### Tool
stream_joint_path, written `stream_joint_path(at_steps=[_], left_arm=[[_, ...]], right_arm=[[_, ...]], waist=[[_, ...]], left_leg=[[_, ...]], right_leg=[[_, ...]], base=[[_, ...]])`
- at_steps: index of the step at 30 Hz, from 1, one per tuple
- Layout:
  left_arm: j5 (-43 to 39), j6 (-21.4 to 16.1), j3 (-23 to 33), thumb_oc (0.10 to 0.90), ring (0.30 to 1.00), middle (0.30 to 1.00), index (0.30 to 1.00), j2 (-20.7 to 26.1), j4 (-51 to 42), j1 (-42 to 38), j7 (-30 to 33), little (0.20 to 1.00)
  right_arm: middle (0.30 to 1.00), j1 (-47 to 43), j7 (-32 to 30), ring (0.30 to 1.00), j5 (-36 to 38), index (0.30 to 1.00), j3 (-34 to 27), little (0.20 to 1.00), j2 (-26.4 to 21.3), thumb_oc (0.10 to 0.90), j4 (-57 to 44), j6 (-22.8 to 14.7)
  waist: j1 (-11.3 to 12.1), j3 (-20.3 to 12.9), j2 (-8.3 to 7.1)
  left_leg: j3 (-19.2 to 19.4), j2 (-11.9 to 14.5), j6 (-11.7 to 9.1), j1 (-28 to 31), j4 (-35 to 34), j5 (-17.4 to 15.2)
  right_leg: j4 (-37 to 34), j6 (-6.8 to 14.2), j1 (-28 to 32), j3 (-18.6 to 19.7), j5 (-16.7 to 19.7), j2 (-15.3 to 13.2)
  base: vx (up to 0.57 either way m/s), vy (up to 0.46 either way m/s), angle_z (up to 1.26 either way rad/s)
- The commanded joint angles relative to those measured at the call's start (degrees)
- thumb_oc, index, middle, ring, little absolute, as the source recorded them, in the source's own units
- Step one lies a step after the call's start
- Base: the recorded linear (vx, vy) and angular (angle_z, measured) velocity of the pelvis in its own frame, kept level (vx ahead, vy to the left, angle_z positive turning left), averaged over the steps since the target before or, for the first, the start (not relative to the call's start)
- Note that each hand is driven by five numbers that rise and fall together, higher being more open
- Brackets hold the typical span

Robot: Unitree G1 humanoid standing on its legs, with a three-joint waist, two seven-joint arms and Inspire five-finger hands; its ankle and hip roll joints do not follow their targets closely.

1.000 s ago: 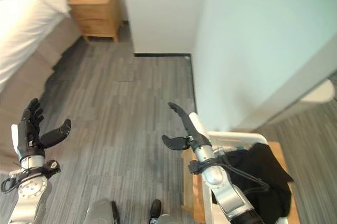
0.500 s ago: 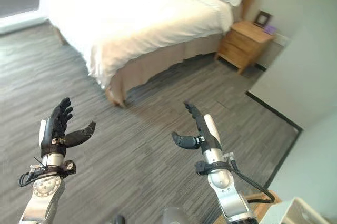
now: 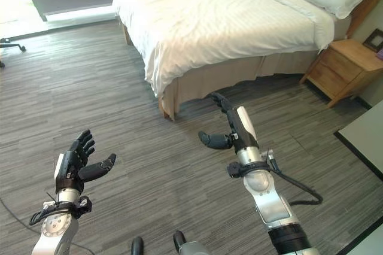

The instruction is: Pick up bed clothes into laundry basket.

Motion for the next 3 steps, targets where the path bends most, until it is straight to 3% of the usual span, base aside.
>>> stream_joint_path(at_steps=[1,3], left_arm=[[-0.1,-4.4,3.2,0.800,0.900,0.900,0.900,4.8,-4.2,-3.8,-0.4,0.900],[0.4,-4.1,3.5,0.800,0.900,0.900,0.900,4.8,-3.9,-3.4,-0.3,0.900]], right_arm=[[0.900,-4.4,-1.8,0.900,2.0,0.900,-1.9,0.900,1.9,0.800,-4.0,-5.1],[0.900,-3.9,-1.6,0.900,2.0,0.900,-2.0,0.900,2.1,0.800,-4.1,-5.0]], waist=[[-0.2,-5.4,-4.55],[-0.4,-5.5,-4.55]], left_leg=[[1.6,-2.1,-0.9,2.3,0.2,-9.7],[1.9,-2.1,-0.9,2.9,0.1,-10.1]], right_leg=[[-2.5,3.9,0.8,2.1,-4.9,-7.6],[-2.4,3.9,1.0,1.6,-5.0,-7.8]], base=[[0.03,-0.001,0.35],[0.05,0.012,0.17]])
